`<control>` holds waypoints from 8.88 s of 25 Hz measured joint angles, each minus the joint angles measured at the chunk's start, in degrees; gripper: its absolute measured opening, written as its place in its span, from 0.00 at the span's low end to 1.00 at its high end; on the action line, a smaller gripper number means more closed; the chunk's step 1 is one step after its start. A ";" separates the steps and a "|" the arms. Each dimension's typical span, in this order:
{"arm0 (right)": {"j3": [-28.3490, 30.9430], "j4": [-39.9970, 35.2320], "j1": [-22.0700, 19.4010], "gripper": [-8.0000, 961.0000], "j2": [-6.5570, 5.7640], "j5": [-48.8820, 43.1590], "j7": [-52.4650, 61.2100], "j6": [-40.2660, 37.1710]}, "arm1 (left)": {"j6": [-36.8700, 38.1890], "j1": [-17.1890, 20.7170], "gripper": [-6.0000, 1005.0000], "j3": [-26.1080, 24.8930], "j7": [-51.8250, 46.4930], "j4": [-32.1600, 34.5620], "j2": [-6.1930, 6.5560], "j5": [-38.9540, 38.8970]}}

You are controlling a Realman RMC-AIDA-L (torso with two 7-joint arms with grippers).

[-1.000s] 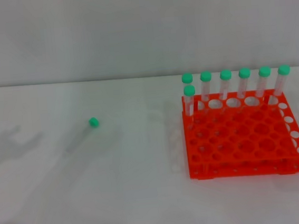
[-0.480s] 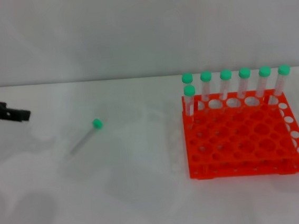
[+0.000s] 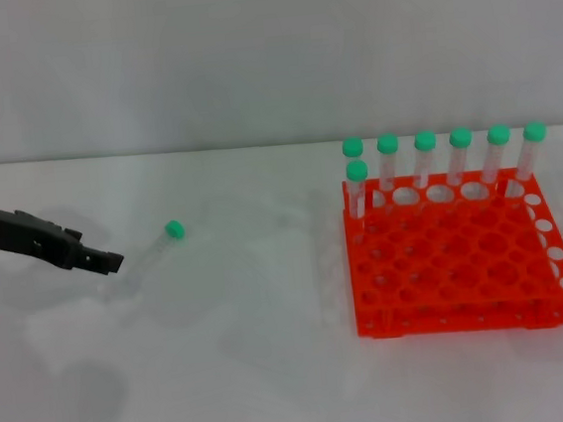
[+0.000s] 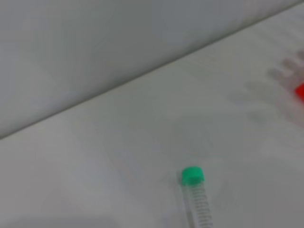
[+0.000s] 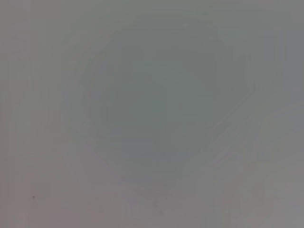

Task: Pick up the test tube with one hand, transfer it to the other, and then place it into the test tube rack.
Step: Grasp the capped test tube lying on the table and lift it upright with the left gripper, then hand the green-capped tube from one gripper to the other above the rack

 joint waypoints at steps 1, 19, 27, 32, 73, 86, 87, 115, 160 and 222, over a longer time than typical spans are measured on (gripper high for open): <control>-0.02 -0.01 0.08 0.91 0.00 0.01 0.00 0.05 | -1.02 0.02 0.84 0.00 0.11 0.36 -0.36 0.60; -0.08 -0.33 1.19 0.91 0.00 0.08 0.22 2.92 | -8.88 1.20 0.81 -0.11 -0.35 4.22 -3.20 1.05; 0.09 -0.21 1.15 0.91 0.00 0.04 0.22 2.97 | -11.31 0.74 0.79 -0.11 -0.35 5.14 -3.69 -0.15; 0.37 -0.10 1.12 0.91 0.00 0.14 0.16 2.99 | -12.28 0.90 0.78 -0.11 -0.31 6.81 -3.76 -0.08; 1.16 0.06 1.56 0.91 -0.62 0.24 -0.88 2.54 | -16.84 2.32 0.25 -0.10 2.84 7.84 -5.23 -9.71; 1.16 -0.22 1.53 0.91 -0.46 0.18 -0.88 2.47 | -16.60 3.90 0.23 -0.10 2.64 9.00 -4.54 -6.77; 1.16 -0.22 1.55 0.91 -0.45 0.16 -0.88 2.46 | -16.72 3.90 0.22 -0.10 2.43 9.04 -4.56 -6.23; 1.16 -0.19 1.41 0.91 -0.53 0.16 -0.88 2.45 | -17.09 6.59 0.20 -0.17 12.92 8.19 -5.57 -27.72; -0.46 -4.50 4.15 0.91 -11.23 -40.15 45.62 -28.21 | 11.00 22.90 0.19 -0.28 85.22 50.17 -12.24 -61.67; 1.17 -6.83 7.69 0.52 -2.29 -43.36 38.37 -28.90 | 6.21 23.67 0.19 -0.27 85.65 51.17 -12.40 -58.79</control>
